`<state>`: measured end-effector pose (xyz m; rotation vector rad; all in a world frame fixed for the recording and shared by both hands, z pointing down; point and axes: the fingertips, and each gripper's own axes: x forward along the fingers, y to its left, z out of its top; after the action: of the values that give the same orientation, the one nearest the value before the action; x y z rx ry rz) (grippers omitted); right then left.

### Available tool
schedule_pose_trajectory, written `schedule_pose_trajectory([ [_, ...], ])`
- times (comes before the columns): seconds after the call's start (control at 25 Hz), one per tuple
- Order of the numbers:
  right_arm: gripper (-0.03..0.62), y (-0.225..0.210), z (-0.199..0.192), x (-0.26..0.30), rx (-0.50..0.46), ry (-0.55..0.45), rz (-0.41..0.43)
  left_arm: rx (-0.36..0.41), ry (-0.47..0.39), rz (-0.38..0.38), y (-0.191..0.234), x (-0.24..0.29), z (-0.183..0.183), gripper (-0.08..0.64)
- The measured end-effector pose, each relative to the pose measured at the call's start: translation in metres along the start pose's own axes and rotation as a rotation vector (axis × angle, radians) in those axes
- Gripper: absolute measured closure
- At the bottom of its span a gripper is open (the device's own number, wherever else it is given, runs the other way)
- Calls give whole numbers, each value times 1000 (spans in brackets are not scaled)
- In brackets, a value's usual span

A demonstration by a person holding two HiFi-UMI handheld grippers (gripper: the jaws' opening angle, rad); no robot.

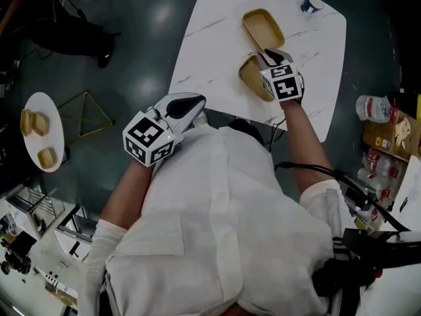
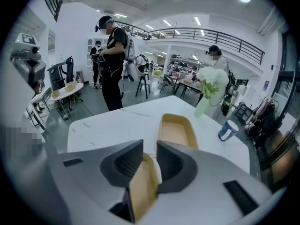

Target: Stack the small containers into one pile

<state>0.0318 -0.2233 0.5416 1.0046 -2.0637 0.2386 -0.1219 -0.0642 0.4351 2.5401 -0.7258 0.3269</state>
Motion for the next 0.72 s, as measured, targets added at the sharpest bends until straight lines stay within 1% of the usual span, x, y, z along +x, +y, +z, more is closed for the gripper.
schedule_pose_trajectory([
  [0.16,515,19,-19,-17,-2,16,33,4,-5,-18,-6,1,1,552],
  [0.36,515,57,-46,-23,-25,64,126,8,-12,-35,-6,2,5,552],
  [0.52,515,85,-72,-17,-78,124,184,11,-12,-44,-6,3,7,552],
  [0.64,515,92,-89,-9,-141,173,200,11,-12,-46,-8,4,7,552],
  [0.72,515,95,-97,-5,-157,199,204,9,-9,-48,-9,3,4,552],
])
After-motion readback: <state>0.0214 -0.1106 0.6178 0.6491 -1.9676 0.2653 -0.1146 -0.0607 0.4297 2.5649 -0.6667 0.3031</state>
